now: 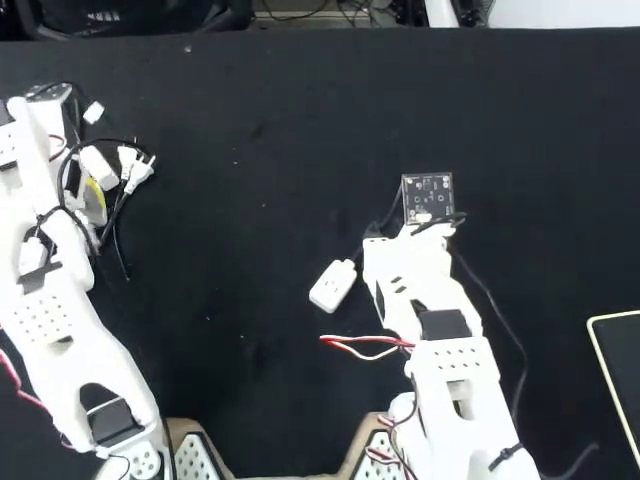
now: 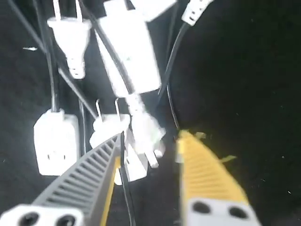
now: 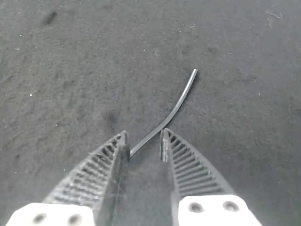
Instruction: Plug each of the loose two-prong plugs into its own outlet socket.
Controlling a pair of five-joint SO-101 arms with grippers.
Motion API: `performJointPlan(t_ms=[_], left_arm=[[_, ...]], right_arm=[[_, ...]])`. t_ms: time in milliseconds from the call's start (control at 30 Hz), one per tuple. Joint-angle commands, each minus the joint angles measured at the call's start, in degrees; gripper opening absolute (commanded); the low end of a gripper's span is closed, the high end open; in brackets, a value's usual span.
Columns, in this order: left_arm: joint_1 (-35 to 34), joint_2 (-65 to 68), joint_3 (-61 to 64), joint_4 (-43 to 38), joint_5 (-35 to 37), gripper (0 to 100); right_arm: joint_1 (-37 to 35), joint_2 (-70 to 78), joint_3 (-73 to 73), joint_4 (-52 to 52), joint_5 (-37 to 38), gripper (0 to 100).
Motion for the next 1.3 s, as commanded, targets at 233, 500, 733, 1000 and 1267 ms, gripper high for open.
performJointPlan(t_ms=[233, 500, 733, 1000, 1267], left_arm=[[6.55, -20.66, 18.95, 0.44, 7.3, 24], [26.51, -36.04, 52.09, -20.92, 11.69, 24], [36.26, -42.64, 72.84, -44.31, 19.78, 24], [42.15, -43.78, 82.68, -53.71, 26.64, 24], [41.19, -43.78, 84.62, -57.76, 30.86, 24]], right_arm=[[-0.79, -0.04, -0.66, -0.97, 0.09, 11.7], [-0.79, -0.04, -0.48, -0.97, 0.09, 11.6], [-0.79, -0.04, -0.48, -0.97, 0.09, 11.6], [-1.76, 0.04, -2.33, 2.99, -0.35, 11.5], [-5.63, 0.92, -0.57, 2.99, -0.35, 11.6]])
